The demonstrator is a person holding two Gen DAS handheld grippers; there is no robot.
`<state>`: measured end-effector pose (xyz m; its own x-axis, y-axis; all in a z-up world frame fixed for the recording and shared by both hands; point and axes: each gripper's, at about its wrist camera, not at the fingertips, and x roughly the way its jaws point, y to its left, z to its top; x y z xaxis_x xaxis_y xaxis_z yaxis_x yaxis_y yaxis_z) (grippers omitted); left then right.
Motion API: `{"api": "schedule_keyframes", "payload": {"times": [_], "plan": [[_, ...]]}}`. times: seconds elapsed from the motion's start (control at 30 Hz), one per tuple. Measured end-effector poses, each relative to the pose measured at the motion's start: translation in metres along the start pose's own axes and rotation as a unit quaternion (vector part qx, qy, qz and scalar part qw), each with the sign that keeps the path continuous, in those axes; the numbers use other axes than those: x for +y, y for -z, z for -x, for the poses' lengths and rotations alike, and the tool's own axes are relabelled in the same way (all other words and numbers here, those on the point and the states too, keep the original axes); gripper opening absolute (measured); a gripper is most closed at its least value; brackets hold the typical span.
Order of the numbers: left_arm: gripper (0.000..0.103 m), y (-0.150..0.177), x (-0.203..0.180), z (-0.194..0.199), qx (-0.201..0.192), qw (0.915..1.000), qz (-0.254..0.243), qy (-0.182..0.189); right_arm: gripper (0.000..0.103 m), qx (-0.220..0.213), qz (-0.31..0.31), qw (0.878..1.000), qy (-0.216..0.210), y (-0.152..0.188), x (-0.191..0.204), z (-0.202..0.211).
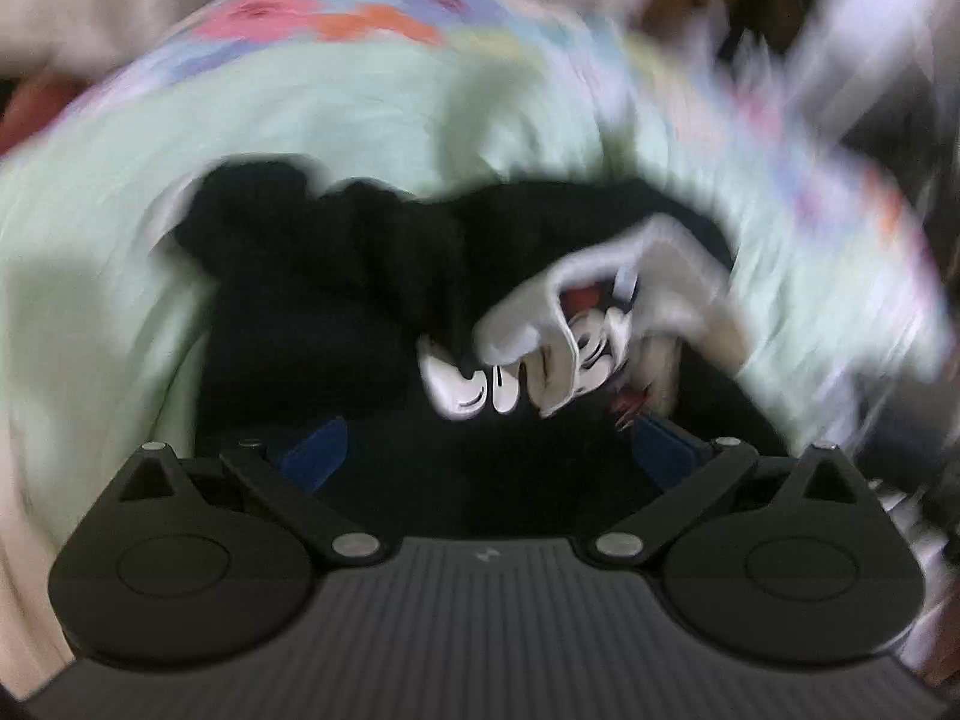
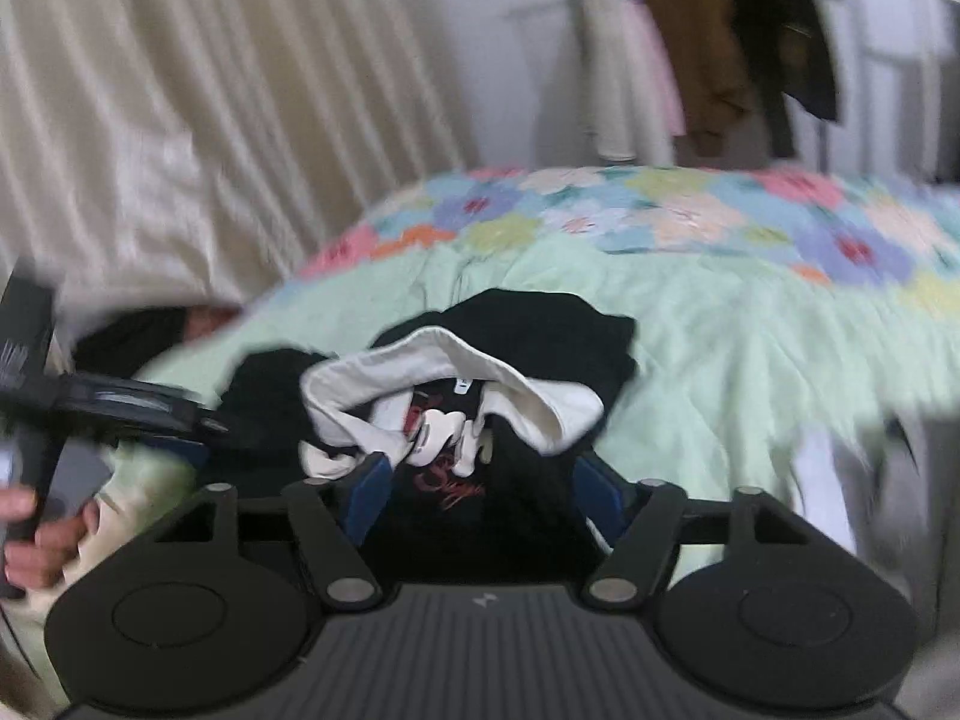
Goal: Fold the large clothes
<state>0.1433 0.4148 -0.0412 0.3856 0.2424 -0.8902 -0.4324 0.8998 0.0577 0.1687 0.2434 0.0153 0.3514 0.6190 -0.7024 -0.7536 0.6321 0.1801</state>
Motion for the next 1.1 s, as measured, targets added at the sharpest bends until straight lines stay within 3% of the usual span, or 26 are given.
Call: {"api": "schedule_keyframes", "payload": {"times": [0.07, 0.1, 0.13, 0.2, 0.23, 0.27, 0.3, 0.33, 0.4, 0.47, 0.5, 0.53, 0.6, 0.63, 0.67, 0.73, 0.8, 0.83, 0.9, 0.97, 1.03, 1.1], "plan": [[0.095, -0.004, -0.018, -0.027, 0.005, 0.9984, -0.049, -0.03, 0.076, 0.01, 0.005, 0.999, 0.03, -0.009, 0.0, -0.034], [0.077, -0.004, -0.017, -0.035, 0.005, 0.9981, -0.043, -0.043, 0.076, 0.014, 0.001, 0.999, 0.043, -0.011, -0.002, -0.05], [0.051, -0.004, -0.015, -0.043, 0.005, 0.9977, -0.038, -0.055, 0.076, 0.021, -0.005, 0.999, 0.045, -0.011, -0.004, -0.061], [0.032, -0.007, -0.001, -0.05, -0.004, 0.9967, -0.006, -0.081, 0.072, 0.038, -0.023, 0.998, 0.036, -0.014, -0.013, -0.083], [0.027, -0.011, 0.014, -0.05, -0.029, 0.9957, 0.028, -0.084, 0.052, 0.048, -0.034, 0.998, 0.027, -0.016, -0.019, -0.095], [0.025, -0.014, 0.023, -0.045, -0.06, 0.9935, 0.051, -0.082, 0.025, 0.058, -0.044, 0.997, 0.017, -0.019, -0.026, -0.107], [0.023, -0.017, 0.032, -0.039, -0.092, 0.9898, 0.074, -0.08, 0.014, 0.065, -0.057, 0.996, 0.005, -0.022, -0.033, -0.116], [0.022, -0.021, 0.041, -0.034, -0.124, 0.9845, 0.097, -0.078, 0.01, 0.058, -0.078, 0.995, -0.016, -0.026, -0.04, -0.119], [0.022, -0.023, 0.046, -0.005, -0.234, 0.9577, 0.132, -0.105, 0.009, 0.03, -0.094, 0.994, -0.038, -0.038, -0.046, -0.117], [0.032, -0.021, 0.039, 0.011, -0.315, 0.9283, 0.147, -0.133, 0.009, -0.006, -0.083, 0.996, -0.041, -0.058, -0.042, -0.109], [0.048, -0.02, 0.036, 0.012, -0.327, 0.9216, 0.146, -0.151, 0.008, -0.024, -0.074, 0.996, -0.039, -0.069, -0.038, -0.105], [0.071, -0.02, 0.032, 0.012, -0.338, 0.9146, 0.145, -0.169, 0.008, -0.04, -0.067, 0.996, -0.033, -0.08, -0.036, -0.102], [0.099, -0.024, 0.032, 0.004, -0.32, 0.9104, 0.135, -0.224, 0.008, -0.041, -0.075, 0.996, -0.026, -0.086, -0.042, -0.104], [0.102, -0.026, 0.032, 0.0, -0.31, 0.9074, 0.13, -0.252, 0.008, -0.042, -0.079, 0.996, -0.023, -0.089, -0.044, -0.105], [0.102, -0.028, 0.04, -0.007, -0.282, 0.9132, 0.136, -0.261, 0.008, -0.042, -0.084, 0.995, -0.02, -0.092, -0.047, -0.106], [0.102, -0.034, 0.055, -0.015, -0.236, 0.9278, 0.166, -0.237, 0.013, -0.043, -0.092, 0.995, -0.013, -0.097, -0.052, -0.108], [0.102, -0.029, 0.084, -0.019, -0.197, 0.9387, 0.234, -0.159, 0.021, -0.044, -0.1, 0.994, -0.007, -0.103, -0.058, -0.109], [0.102, -0.028, 0.09, -0.019, -0.19, 0.9397, 0.247, -0.141, 0.025, -0.045, -0.104, 0.994, -0.003, -0.106, -0.06, -0.11], [0.102, -0.023, 0.107, -0.023, -0.17, 0.9399, 0.278, -0.102, 0.043, -0.046, -0.112, 0.993, 0.003, -0.112, -0.066, -0.112], [0.102, -0.018, 0.123, -0.018, -0.159, 0.9342, 0.308, -0.084, 0.077, -0.047, -0.12, 0.992, 0.009, -0.118, -0.071, -0.114], [0.102, -0.016, 0.128, -0.018, -0.158, 0.9337, 0.31, -0.084, 0.08, -0.043, -0.126, 0.991, 0.014, -0.122, -0.077, -0.115], [0.102, -0.013, 0.128, -0.013, -0.154, 0.9354, 0.307, -0.082, 0.08, -0.002, -0.115, 0.993, 0.003, -0.104, -0.083, -0.108]]}}
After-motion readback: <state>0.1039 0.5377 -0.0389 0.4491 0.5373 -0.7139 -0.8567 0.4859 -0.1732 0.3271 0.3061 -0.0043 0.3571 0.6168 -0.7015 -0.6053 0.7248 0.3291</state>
